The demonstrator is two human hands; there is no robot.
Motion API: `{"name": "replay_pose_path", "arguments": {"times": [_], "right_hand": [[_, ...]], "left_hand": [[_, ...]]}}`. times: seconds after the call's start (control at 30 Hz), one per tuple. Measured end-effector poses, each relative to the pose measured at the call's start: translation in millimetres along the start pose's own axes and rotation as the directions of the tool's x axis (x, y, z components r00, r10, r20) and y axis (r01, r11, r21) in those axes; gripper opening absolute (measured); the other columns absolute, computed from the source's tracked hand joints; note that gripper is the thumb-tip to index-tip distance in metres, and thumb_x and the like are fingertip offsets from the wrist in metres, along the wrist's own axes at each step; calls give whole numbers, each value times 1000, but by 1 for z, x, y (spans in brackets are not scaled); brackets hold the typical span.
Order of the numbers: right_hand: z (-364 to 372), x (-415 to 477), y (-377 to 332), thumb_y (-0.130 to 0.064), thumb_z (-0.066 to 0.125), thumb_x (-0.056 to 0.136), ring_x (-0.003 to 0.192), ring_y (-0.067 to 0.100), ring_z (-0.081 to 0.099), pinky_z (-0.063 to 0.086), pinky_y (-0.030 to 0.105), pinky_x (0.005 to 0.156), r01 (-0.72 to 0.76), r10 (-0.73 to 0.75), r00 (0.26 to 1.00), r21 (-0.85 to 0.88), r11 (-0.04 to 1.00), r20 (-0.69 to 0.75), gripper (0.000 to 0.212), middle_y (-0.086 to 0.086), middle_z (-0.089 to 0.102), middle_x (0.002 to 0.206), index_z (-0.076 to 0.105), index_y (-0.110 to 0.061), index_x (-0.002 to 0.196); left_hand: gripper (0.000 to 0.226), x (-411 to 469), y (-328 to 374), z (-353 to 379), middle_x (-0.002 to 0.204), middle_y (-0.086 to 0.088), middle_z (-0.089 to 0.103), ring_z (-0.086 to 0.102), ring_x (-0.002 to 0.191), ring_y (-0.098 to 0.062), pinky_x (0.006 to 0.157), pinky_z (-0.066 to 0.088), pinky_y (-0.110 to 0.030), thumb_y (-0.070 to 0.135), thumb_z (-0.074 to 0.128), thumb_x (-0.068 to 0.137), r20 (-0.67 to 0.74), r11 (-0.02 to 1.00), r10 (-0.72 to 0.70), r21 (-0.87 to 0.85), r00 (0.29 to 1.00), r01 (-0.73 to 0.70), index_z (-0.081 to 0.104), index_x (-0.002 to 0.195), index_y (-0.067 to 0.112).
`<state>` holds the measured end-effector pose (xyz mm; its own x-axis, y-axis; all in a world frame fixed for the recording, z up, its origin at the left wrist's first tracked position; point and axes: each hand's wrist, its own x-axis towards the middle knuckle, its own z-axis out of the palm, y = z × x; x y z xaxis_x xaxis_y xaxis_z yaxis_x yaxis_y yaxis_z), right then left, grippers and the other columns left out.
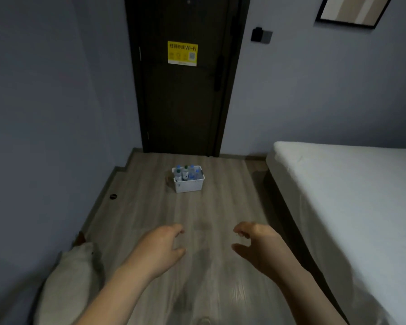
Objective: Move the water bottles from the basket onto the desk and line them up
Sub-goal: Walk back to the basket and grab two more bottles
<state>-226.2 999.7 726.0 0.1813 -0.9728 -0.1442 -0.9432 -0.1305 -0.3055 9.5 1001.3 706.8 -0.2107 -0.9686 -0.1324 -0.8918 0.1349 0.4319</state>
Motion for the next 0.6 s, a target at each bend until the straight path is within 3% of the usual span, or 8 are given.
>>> {"name": "replay_pose_path", "arguments": {"times": [0.33, 0.6], "right_hand": [[-39, 180, 33, -37, 64, 88, 103, 4, 58, 49, 18, 87, 14, -14, 1000, 12, 1000, -7, 42, -10, 60, 120, 54, -29, 128], [-57, 300, 51, -37, 64, 88, 105, 5, 58, 51, 23, 91, 39, -39, 999, 15, 999, 33, 42, -10, 61, 122, 54, -28, 129]], "left_hand": [[44, 177, -13, -34, 129, 1, 59, 53, 119, -14, 95, 40, -21, 37, 60, 87, -20, 998, -58, 10, 998, 58, 53, 128, 22], [44, 291, -35, -52, 125, 1, 61, 56, 116, -13, 96, 43, -25, 38, 63, 85, -21, 994, -102, -31, 995, 101, 55, 124, 21]]}}
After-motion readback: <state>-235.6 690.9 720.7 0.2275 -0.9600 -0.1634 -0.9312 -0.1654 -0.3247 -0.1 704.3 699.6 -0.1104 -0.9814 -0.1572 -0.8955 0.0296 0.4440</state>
